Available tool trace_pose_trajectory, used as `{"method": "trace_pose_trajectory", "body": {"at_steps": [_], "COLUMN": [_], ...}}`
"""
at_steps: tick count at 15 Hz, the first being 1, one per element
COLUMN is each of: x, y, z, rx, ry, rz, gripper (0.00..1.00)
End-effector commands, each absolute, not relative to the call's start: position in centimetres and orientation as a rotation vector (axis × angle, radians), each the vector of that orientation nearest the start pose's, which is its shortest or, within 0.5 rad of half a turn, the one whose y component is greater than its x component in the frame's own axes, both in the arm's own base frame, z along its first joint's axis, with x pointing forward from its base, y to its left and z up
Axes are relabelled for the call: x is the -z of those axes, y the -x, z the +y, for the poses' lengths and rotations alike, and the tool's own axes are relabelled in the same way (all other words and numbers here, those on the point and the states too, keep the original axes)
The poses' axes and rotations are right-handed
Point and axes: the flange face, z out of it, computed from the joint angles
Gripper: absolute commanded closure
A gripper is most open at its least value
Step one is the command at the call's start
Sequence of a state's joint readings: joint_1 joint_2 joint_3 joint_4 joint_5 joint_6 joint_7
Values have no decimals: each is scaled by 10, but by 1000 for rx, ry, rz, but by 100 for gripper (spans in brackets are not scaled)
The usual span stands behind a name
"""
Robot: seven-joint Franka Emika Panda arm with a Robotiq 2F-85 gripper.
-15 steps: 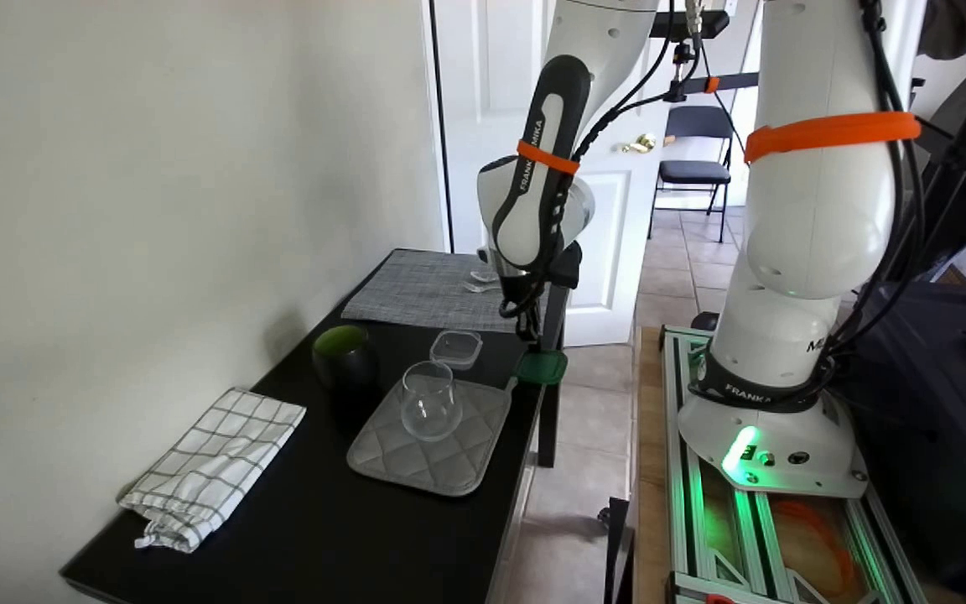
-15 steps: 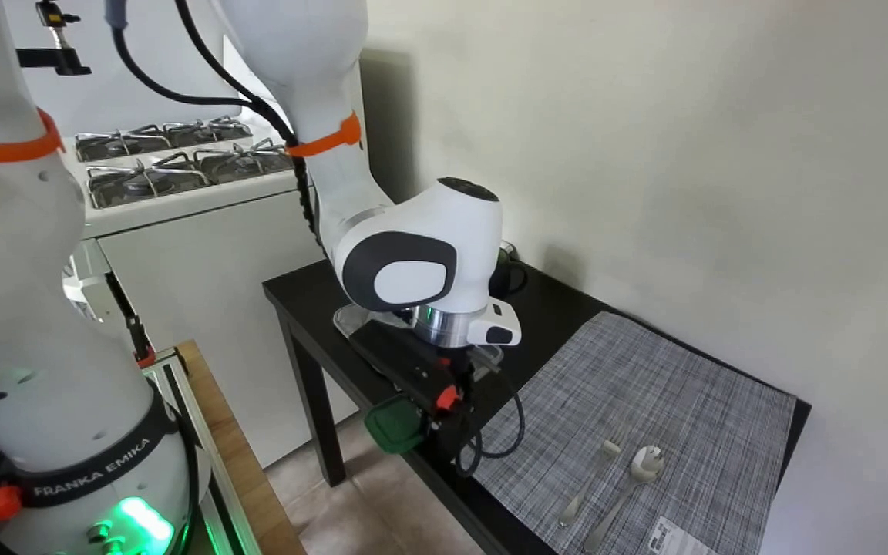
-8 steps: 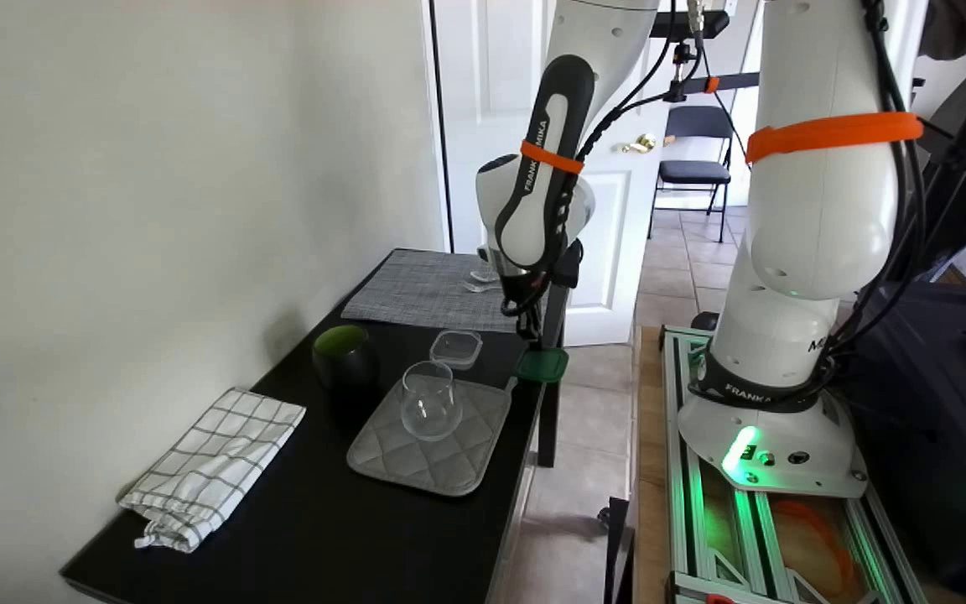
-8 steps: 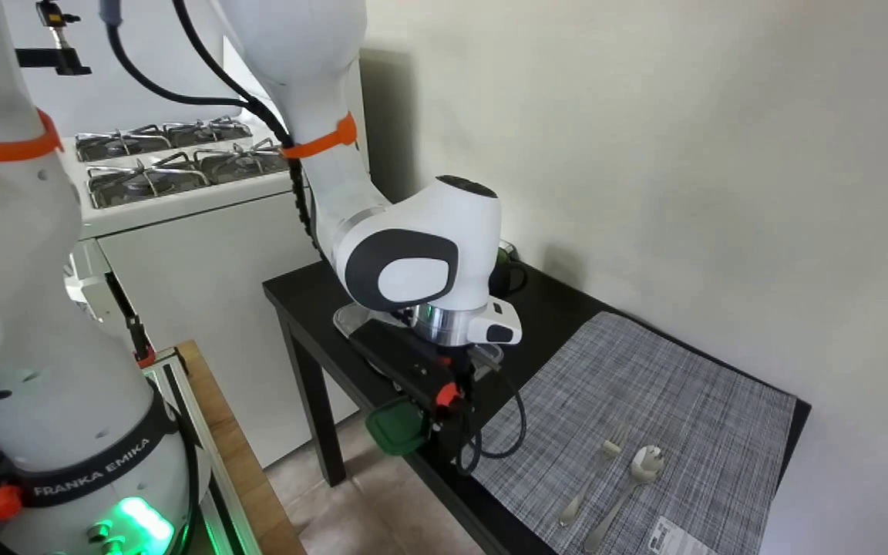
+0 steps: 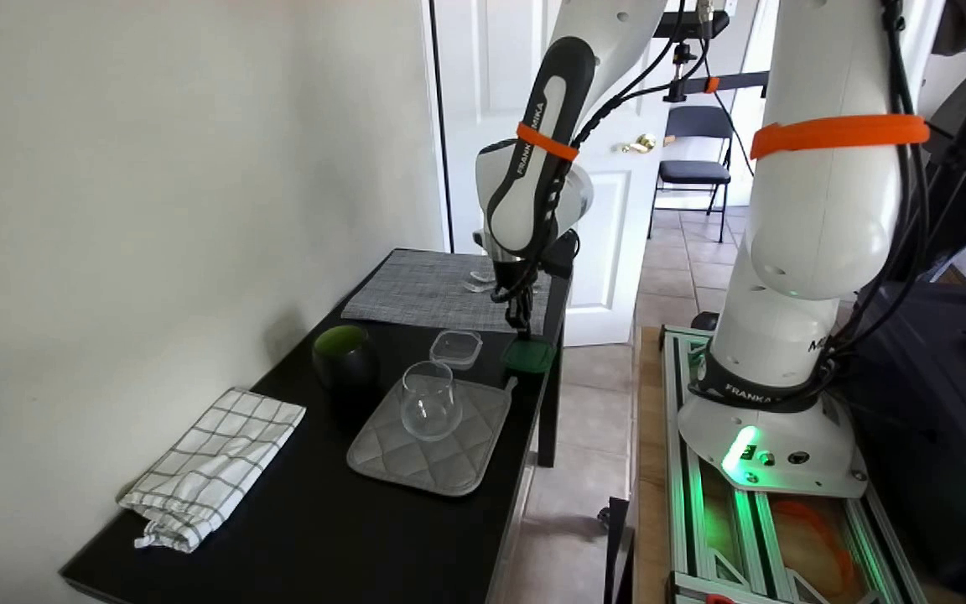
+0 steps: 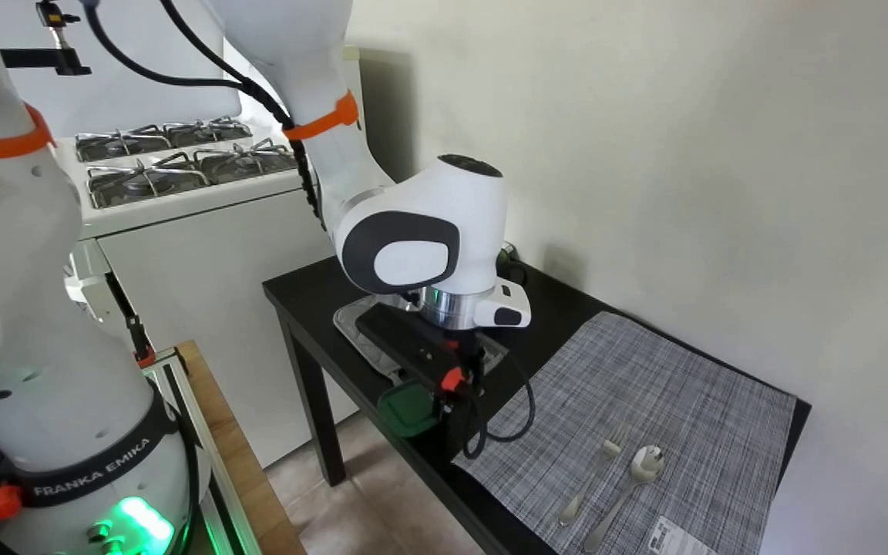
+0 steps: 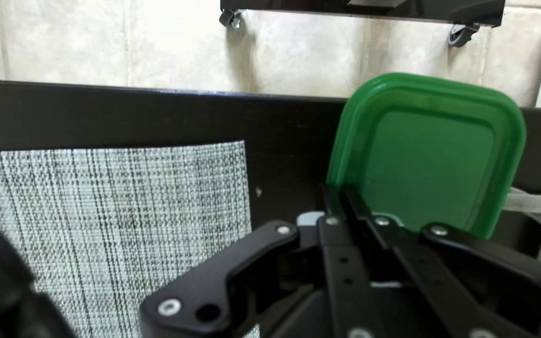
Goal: Put the green lid on the clear container.
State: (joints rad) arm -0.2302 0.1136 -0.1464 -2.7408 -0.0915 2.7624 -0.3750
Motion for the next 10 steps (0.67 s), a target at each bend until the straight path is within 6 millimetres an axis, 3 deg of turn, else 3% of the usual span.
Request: {"method": "trace_pose_trajectory", "body": {"at_steps": [1, 6, 10], "x": [-207, -255, -270], "y": [-361, -373, -382], "z": [-136, -133, -126], "rx": [-71, 93, 186], "ry": [3139, 3172, 3171], "rz": [-167, -218, -208], "gripper": [99, 99, 99]}}
